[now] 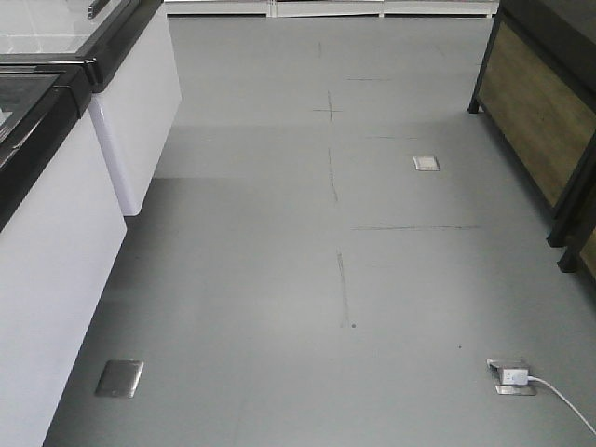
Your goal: Left arm holds basket, right arm returns cookies
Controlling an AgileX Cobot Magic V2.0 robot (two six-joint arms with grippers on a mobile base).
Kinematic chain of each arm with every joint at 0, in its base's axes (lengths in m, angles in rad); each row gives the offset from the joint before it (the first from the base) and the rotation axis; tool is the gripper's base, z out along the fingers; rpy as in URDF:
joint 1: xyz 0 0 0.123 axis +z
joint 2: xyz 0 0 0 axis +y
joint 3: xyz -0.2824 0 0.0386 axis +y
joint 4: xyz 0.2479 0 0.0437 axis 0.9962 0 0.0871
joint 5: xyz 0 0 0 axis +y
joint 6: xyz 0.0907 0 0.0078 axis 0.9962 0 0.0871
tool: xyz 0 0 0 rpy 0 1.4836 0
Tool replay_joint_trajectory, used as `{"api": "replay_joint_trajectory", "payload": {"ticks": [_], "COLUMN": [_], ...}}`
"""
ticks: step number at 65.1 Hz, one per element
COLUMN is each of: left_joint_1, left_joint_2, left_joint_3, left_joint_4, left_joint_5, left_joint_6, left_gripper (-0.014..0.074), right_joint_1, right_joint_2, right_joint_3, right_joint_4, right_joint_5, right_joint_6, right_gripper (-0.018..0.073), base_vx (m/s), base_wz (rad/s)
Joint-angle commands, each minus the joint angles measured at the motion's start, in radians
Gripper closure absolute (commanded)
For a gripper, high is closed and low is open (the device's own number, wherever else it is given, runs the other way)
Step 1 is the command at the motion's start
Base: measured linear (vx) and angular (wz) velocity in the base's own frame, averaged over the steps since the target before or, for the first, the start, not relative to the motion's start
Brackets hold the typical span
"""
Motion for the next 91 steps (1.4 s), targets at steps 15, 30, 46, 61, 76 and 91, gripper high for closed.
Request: {"api": "replay_joint_trajectory", "payload": {"ticks": [15,30,46,61,76,91], "left_joint_1": [-0.002,-0.002,-0.002,-0.002,-0.002,-0.002], "left_joint_2": [-0.016,-0.016,-0.016,-0.016,-0.016,-0.016], "left_joint_3": [-0.030,-0.030,-0.030,-0.031,-0.031,-0.076], "left_joint_4": [-0.001,-0.001,-0.001,-0.001,0.000,0.000], "left_joint_5": [-0.074,-0.074,-0.074,-0.075,-0.086,-0.162], "left_joint_6": [-0.002,-0.002,-0.002,-0.001,0.011,0.016], "left_gripper": [0.0602,0.0602,0.0602,0.0602,0.0602,0.0602], "right_joint_1": [-0.007,-0.007,-0.007,-0.007,-0.007,-0.007], "right_joint_2": [-0.012,-0.012,-0.012,-0.012,-0.012,-0.012], "right_joint_3": [0.017,0.017,0.017,0.017,0.017,0.017], "right_joint_4": [-0.008,-0.008,-0.008,-0.008,-0.008,-0.008], "right_joint_5": [-0.074,-0.074,-0.074,-0.074,-0.074,-0.075], "right_joint_6": [0.000,0.000,0.000,0.000,0.000,0.000], "right_gripper": [0.0570,0.0570,0.0570,0.0570,0.0570,0.0570], "base_vx": [0.00,0.00,0.00,0.00,0.00,0.00], "base_wz": [0.00,0.00,0.00,0.00,0.00,0.00]}}
